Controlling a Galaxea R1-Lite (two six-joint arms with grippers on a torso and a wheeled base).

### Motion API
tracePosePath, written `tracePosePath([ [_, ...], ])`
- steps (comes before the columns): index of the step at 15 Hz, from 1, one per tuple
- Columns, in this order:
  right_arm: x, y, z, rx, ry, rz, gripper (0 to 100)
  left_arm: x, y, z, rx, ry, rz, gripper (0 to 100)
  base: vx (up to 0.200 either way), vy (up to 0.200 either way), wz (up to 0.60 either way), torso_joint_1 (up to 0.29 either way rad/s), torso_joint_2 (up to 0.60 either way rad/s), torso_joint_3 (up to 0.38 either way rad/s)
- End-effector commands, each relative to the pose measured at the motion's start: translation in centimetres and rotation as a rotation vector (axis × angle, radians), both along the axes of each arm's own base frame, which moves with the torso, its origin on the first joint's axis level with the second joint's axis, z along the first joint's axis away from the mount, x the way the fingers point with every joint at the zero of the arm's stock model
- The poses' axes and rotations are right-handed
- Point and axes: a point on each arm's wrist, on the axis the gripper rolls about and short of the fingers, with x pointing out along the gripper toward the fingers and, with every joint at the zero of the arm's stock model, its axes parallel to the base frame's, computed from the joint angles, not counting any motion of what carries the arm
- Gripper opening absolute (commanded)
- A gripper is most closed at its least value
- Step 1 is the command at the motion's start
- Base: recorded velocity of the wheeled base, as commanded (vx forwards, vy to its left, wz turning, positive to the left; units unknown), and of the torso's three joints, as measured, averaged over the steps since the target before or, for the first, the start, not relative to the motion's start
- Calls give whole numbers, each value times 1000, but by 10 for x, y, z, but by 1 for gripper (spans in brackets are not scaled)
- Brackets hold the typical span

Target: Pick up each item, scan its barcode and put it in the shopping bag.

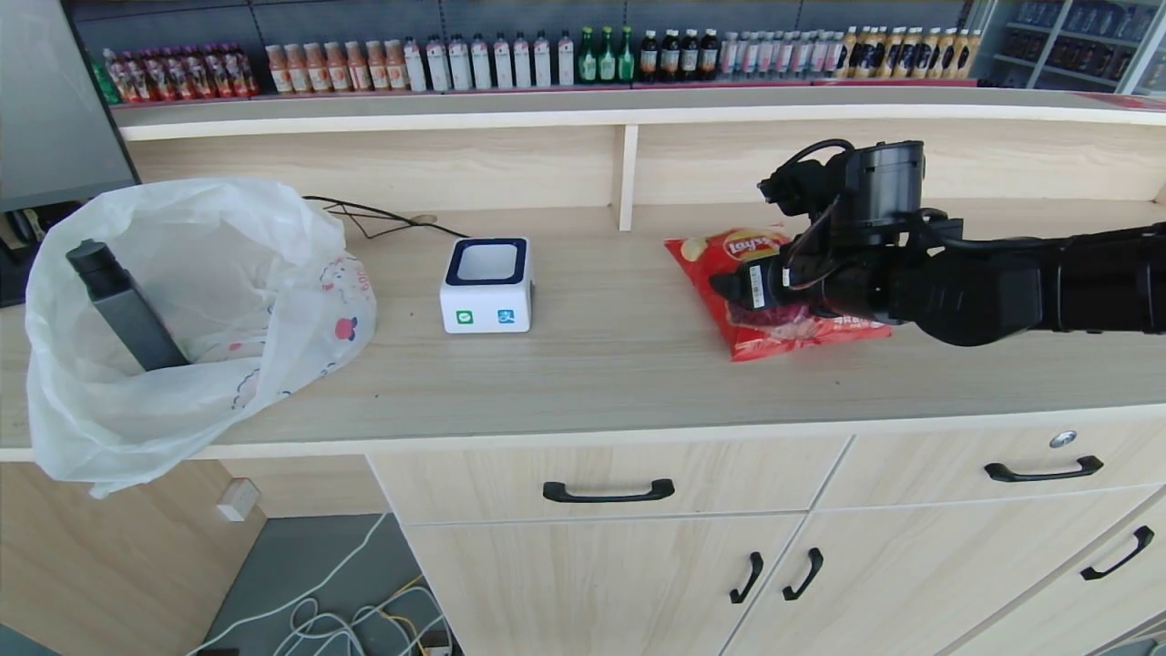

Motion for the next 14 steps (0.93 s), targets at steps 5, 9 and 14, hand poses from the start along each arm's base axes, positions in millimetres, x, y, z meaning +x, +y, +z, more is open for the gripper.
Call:
tracePosePath([
  [5,6,3,-8,1,9,0,100,0,0,0,0,0,0,100,0,0,0,0,0,0],
  [9,4,5,-13,39,32,-8,100,0,0,0,0,0,0,100,0,0,0,0,0,0],
  [14,5,6,-11,39,23,-12,0,0,0,0,0,0,0,100,0,0,0,0,0,0],
])
